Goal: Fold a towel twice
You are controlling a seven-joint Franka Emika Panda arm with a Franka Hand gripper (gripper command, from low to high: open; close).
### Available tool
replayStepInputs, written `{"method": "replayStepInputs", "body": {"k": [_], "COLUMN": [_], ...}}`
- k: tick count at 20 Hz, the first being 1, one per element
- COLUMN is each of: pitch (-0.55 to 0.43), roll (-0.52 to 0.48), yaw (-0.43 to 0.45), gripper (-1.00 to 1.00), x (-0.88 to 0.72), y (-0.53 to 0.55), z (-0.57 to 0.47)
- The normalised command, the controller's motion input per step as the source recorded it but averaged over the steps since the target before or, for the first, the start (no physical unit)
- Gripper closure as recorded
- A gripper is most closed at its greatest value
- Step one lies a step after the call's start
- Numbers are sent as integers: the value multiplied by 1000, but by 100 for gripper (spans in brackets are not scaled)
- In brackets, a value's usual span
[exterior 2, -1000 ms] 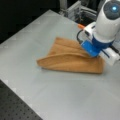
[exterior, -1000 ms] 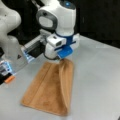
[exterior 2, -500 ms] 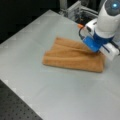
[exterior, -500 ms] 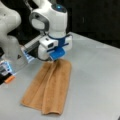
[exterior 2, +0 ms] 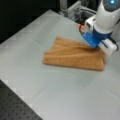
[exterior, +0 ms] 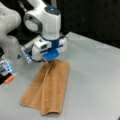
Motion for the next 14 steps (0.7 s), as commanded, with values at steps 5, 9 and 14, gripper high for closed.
{"method": "replayStepInputs", "body": {"k": [5,9,14], "pitch": [-137,-143,-182], "roll": [194,199,194], "yaw": [-31,-21,-32], "gripper": [100,100,100], "x": [-390,-256,-192], "y": [-5,69,148], "z": [-93,-114,-178]}}
